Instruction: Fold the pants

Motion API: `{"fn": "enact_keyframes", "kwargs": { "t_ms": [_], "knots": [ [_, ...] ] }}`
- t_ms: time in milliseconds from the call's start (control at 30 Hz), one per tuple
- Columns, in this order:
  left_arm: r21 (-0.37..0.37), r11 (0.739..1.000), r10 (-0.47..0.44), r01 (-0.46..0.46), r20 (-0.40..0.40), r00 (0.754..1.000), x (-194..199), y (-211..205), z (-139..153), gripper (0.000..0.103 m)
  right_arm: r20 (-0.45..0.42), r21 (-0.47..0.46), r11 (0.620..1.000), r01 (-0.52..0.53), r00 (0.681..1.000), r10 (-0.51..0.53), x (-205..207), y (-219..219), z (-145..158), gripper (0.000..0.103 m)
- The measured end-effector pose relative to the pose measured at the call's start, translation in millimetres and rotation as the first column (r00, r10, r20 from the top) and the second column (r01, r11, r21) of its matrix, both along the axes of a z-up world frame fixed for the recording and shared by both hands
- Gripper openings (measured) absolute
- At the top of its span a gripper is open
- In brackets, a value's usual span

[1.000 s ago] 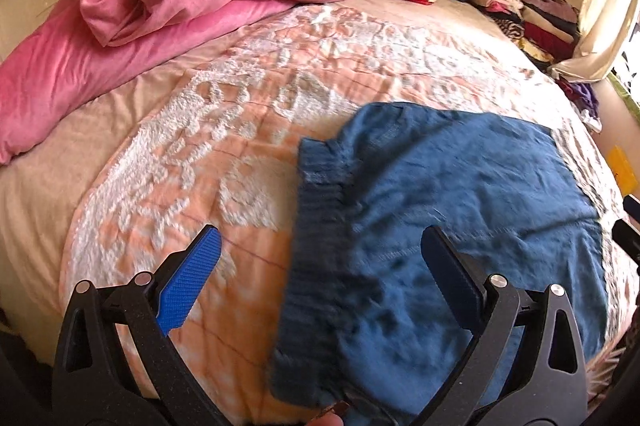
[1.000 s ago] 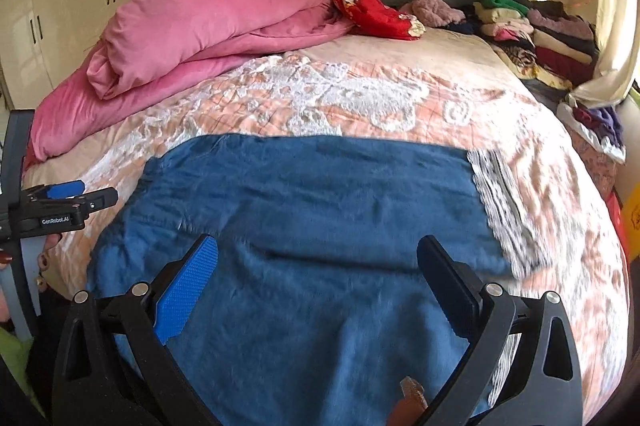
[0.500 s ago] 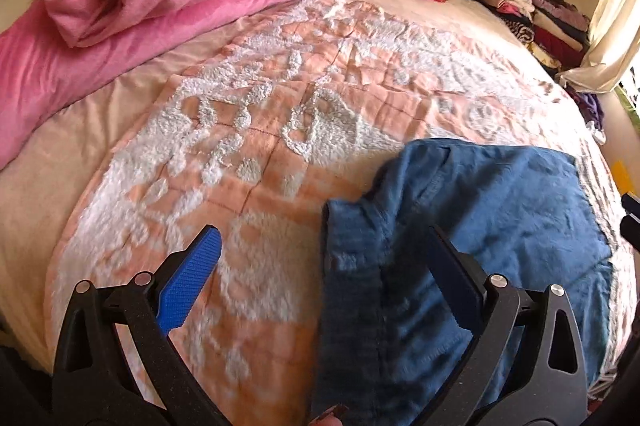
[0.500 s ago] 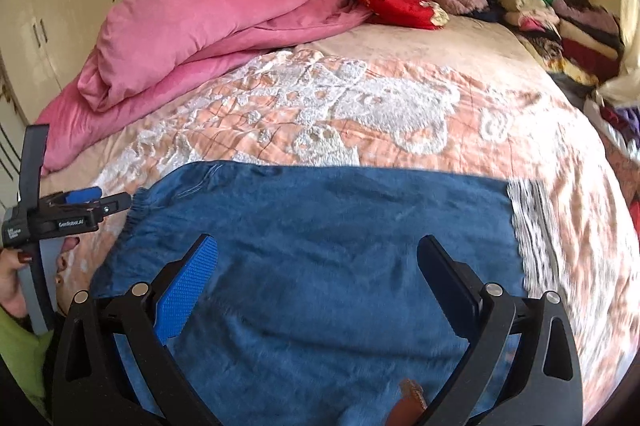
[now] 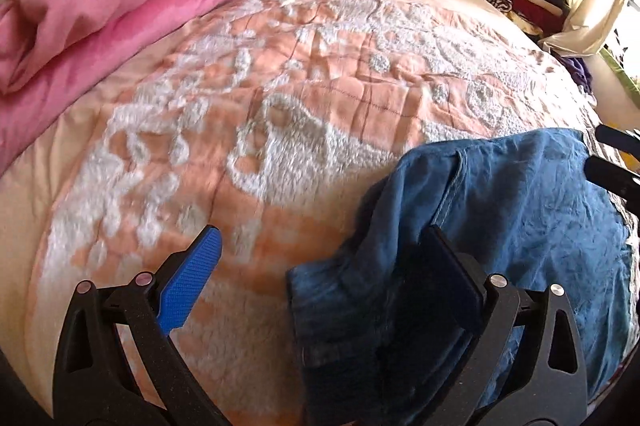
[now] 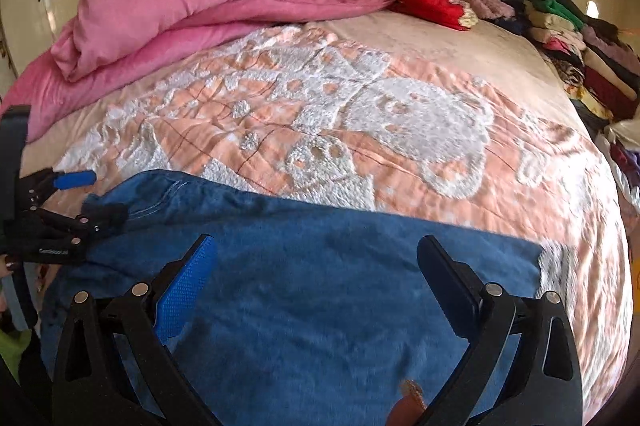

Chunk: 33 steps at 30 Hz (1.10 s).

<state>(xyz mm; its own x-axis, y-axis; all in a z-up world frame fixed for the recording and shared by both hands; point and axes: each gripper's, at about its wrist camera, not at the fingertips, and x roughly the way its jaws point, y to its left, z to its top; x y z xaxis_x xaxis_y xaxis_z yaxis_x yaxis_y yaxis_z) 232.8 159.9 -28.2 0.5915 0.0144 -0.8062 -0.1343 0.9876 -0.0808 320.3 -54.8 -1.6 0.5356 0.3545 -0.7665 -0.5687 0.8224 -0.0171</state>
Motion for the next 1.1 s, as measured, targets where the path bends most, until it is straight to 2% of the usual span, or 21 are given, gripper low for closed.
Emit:
{"fn": "enact_keyframes", "kwargs": {
  "t_ms": [33,100,167,233,267,467,533,567,600,733,800,833,867,900,933,1000,1100],
  "knots": [
    [-0.007,1.000,-0.006,0.006,0.001,1.000,1.2,0.1,-0.7,0.080,0.003,-0.010,1.000,-0.009,1.000,0.009,3.6,4.0,-1.8,0.099],
    [-0.003,1.000,-0.030,0.030,0.001,1.000,3.5,-0.5,-3.6,0.058,0.012,-0.038,0.999,-0.035,0.999,0.036,11.5,13.9,-5.6,0.099],
    [0.010,0.998,-0.056,0.056,0.008,0.998,4.1,-2.2,-6.0,0.052,0.023,-0.073,0.996,-0.048,0.999,0.050,19.0,22.6,-9.8,0.099],
    [0.019,0.996,-0.084,0.083,0.027,0.996,2.9,-3.8,-6.3,0.042,0.017,-0.097,0.994,-0.059,0.998,0.061,26.2,29.0,-14.8,0.099],
    [0.014,0.996,-0.092,0.091,0.037,0.995,2.4,-3.3,-5.6,0.031,0.011,-0.102,0.992,-0.069,0.997,0.071,27.9,31.3,-16.9,0.099],
    [-0.044,0.997,-0.063,0.069,0.110,0.992,-4.4,8.6,9.0,0.027,0.012,-0.137,0.980,-0.146,0.989,0.149,28.5,43.4,-23.5,0.099],
    [-0.044,0.997,-0.061,0.067,0.124,0.990,-6.1,10.6,13.4,0.025,0.011,-0.142,0.974,-0.174,0.984,0.177,28.0,48.7,-25.1,0.099],
    [-0.042,0.997,-0.063,0.069,0.132,0.989,-7.3,10.8,14.9,0.018,0.014,-0.154,0.969,-0.192,0.980,0.196,27.8,52.8,-27.0,0.099],
    [-0.043,0.997,-0.063,0.069,0.140,0.988,-8.6,11.0,16.9,0.015,0.016,-0.167,0.964,-0.206,0.977,0.212,27.6,56.3,-28.9,0.099],
    [-0.030,0.997,-0.064,0.069,0.147,0.987,-11.3,10.2,19.6,0.015,0.020,-0.222,0.940,-0.260,0.962,0.271,25.0,72.1,-40.0,0.097],
    [-0.023,0.997,-0.070,0.074,0.146,0.987,-11.8,9.1,19.7,0.015,0.015,-0.226,0.933,-0.280,0.957,0.291,24.5,77.7,-45.0,0.079],
    [-0.022,0.997,-0.073,0.077,0.143,0.987,-12.5,9.2,19.3,0.015,0.002,-0.215,0.931,-0.295,0.953,0.302,24.2,79.3,-46.2,0.061],
    [-0.018,0.997,-0.075,0.079,0.142,0.987,-12.5,8.8,19.2,0.015,-0.018,-0.197,0.928,-0.315,0.948,0.318,23.2,81.4,-47.3,0.048],
    [-0.016,0.997,-0.076,0.079,0.141,0.987,-13.2,8.7,18.6,0.015,-0.020,-0.188,0.927,-0.324,0.945,0.327,20.8,82.4,-47.1,0.039],
    [-0.016,0.997,-0.075,0.077,0.141,0.987,-13.2,8.6,18.7,0.015,-0.018,-0.180,0.927,-0.330,0.943,0.332,18.7,83.1,-46.3,0.035],
    [-0.017,0.997,-0.072,0.075,0.144,0.987,-14.0,8.5,18.8,0.015,-0.010,-0.159,0.927,-0.339,0.940,0.342,14.2,82.4,-42.8,0.019],
    [-0.011,0.997,-0.073,0.076,0.152,0.986,-17.4,7.9,20.7,0.015,0.018,-0.120,0.935,-0.332,0.941,0.337,5.0,74.2,-34.0,0.011]
  ]
}}
